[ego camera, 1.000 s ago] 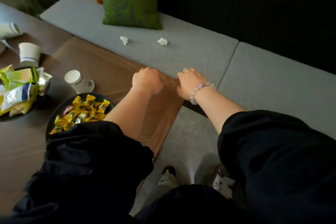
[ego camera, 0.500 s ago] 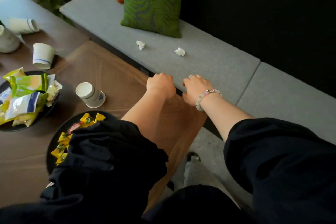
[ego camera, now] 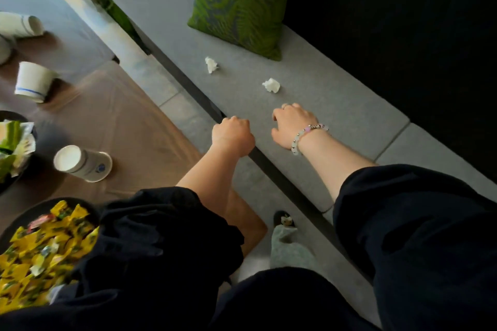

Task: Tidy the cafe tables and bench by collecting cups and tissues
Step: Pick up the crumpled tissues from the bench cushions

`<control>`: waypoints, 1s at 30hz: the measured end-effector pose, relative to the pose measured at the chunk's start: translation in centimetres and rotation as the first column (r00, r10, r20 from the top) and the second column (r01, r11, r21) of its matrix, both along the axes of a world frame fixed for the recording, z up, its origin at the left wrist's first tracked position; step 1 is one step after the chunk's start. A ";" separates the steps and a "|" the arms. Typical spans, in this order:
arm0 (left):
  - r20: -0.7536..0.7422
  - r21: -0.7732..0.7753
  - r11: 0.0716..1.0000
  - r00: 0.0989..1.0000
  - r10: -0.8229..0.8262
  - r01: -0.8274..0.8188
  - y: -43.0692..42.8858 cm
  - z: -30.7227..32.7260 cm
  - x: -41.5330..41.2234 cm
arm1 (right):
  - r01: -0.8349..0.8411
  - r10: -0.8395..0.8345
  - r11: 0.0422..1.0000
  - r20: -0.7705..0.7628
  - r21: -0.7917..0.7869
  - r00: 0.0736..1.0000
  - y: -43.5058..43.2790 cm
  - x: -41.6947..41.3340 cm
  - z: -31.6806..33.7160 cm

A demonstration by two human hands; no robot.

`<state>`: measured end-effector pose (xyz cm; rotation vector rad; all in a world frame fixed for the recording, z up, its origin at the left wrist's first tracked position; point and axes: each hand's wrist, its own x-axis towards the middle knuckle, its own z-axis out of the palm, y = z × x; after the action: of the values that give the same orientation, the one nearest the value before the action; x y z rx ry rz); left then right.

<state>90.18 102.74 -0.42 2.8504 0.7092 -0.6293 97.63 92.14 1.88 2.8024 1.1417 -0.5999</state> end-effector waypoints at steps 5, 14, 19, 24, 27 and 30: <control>0.017 0.031 0.996 0.996 0.089 -0.089 -0.6 0.3 5.5 | -0.010 0.010 1.000 0.006 -0.017 1.000 -1.2 5.9 -0.2; 0.004 0.040 0.982 0.983 0.184 -0.184 1.4 -1.0 9.9 | -0.085 0.084 0.996 -0.022 -0.023 0.996 0.6 11.6 -1.8; 0.012 0.015 0.968 0.968 0.249 -0.249 4.6 -3.0 11.6 | -0.161 0.158 0.984 -0.046 -0.080 0.986 3.1 13.7 -3.5; 0.029 -0.019 0.956 0.956 0.292 -0.292 8.3 -5.6 14.2 | -0.217 0.214 0.962 -0.036 -0.163 0.976 5.8 16.1 -5.7; 0.044 -0.041 0.948 0.947 0.318 -0.317 10.6 -7.8 15.7 | -0.238 0.233 0.948 -0.047 -0.210 0.971 7.8 17.7 -7.5; 0.053 -0.068 0.937 0.937 0.346 -0.343 12.9 -10.1 16.7 | -0.265 0.257 0.937 -0.066 -0.228 0.964 10.1 19.0 -9.5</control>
<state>106.89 115.60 -10.47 2.5860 1.1253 -0.4915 116.62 102.27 -7.58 2.4004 1.3245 -0.7080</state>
